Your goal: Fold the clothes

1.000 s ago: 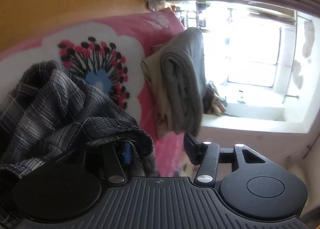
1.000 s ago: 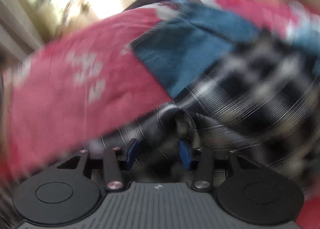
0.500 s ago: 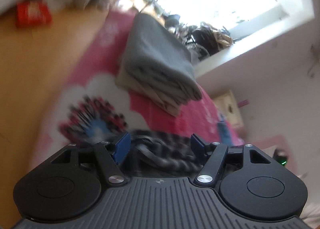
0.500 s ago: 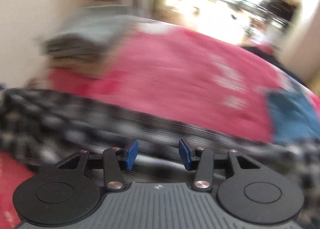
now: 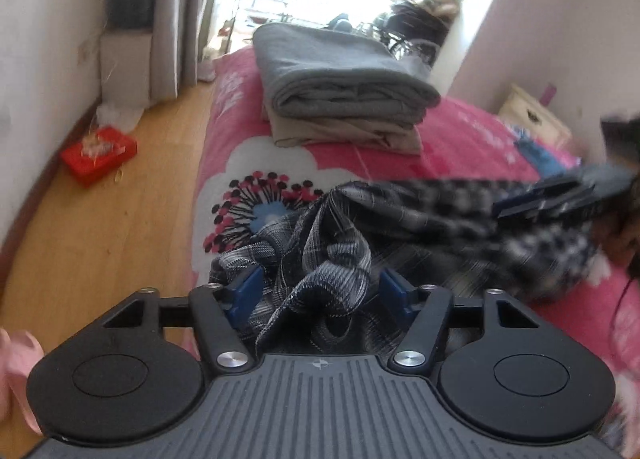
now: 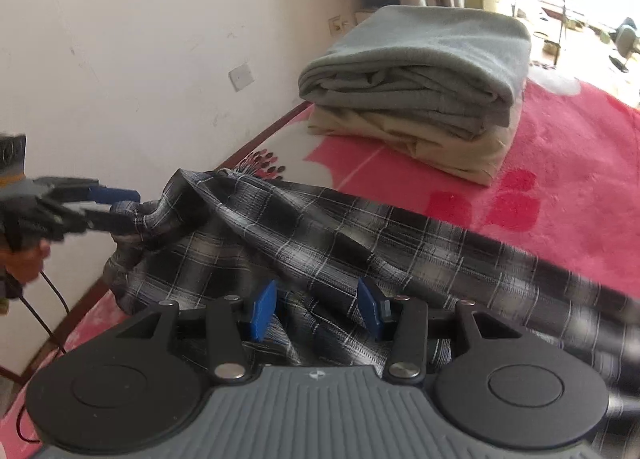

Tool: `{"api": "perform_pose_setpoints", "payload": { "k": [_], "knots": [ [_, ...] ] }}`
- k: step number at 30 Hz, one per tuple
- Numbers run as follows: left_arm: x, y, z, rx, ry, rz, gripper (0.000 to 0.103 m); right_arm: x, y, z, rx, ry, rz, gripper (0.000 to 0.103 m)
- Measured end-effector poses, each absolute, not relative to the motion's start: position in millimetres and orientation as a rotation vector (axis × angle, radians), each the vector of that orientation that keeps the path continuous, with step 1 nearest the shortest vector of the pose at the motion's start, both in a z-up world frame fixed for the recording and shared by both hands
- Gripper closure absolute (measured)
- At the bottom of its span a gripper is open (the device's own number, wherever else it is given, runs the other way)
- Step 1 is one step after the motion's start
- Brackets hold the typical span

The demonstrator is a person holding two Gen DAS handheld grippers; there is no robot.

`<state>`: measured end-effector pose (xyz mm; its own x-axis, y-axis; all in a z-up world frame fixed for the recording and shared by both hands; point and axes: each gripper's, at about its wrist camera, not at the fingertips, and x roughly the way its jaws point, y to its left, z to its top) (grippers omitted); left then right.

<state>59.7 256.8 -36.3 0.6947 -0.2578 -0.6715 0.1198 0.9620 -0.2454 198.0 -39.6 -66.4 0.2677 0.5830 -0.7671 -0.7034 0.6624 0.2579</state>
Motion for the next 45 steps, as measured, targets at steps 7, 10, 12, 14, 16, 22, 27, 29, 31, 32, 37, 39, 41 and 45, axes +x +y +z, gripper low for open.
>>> {"api": "perform_pose_setpoints", "payload": {
  "k": [7, 10, 12, 14, 16, 22, 27, 29, 31, 32, 37, 39, 41, 45],
  "knots": [
    [52.0, 254.9, -43.0, -0.132, 0.736, -0.206, 0.069, 194.3, -26.6, -56.6, -0.230, 0.837, 0.929, 0.054],
    [49.9, 256.2, -44.3, -0.135, 0.715, -0.197, 0.072, 186.9, 13.1, -55.2, -0.432, 0.694, 1.125, 0.033],
    [47.2, 257.7, -44.0, -0.142, 0.694, -0.187, 0.077, 183.5, 43.0, -60.7, -0.564, 0.611, 1.226, 0.030],
    [44.5, 260.0, -43.2, -0.159, 0.672, -0.185, 0.083, 183.4, 67.8, -67.8, -0.656, 0.563, 1.279, 0.030],
    [40.0, 263.1, -40.8, -0.188, 0.649, -0.198, 0.086, 187.9, 87.9, -77.7, -0.700, 0.567, 1.316, 0.030],
    [35.6, 276.9, -38.0, -0.318, 0.624, -0.240, 0.089, 208.9, 106.4, -86.8, -0.693, 0.661, 1.336, 0.094],
    [48.7, 296.8, -47.7, -0.489, 0.650, -0.279, 0.089, 216.2, 78.4, -45.1, -0.615, 0.741, 1.455, 0.096],
    [54.0, 304.8, -51.6, -0.558, 0.660, -0.294, 0.089, 223.6, 76.4, -32.5, -0.589, 0.810, 1.498, 0.096],
    [59.2, 312.8, -55.5, -0.627, 0.669, -0.309, 0.089, 235.0, 83.8, -29.9, -0.573, 0.899, 1.513, 0.096],
    [61.8, 316.7, -57.5, -0.662, 0.673, -0.316, 0.089, 240.8, 90.3, -36.1, -0.586, 0.941, 1.499, 0.096],
    [86.7, 321.2, -76.2, -0.692, 0.770, -0.279, 0.089, 259.9, 119.3, -67.6, -0.692, 1.068, 1.412, 0.096],
    [91.0, 323.0, -79.9, -0.685, 0.806, -0.253, 0.086, 263.6, 125.7, -73.9, -0.705, 1.098, 1.396, 0.096],
    [94.5, 326.1, -85.5, -0.700, 0.852, -0.222, 0.083, 266.8, 131.7, -82.0, -0.716, 1.121, 1.372, 0.096],
    [93.2, 336.5, -87.5, -0.753, 0.894, -0.183, 0.080, 271.0, 135.6, -92.5, -0.708, 1.145, 1.346, 0.095]
  ]
}}
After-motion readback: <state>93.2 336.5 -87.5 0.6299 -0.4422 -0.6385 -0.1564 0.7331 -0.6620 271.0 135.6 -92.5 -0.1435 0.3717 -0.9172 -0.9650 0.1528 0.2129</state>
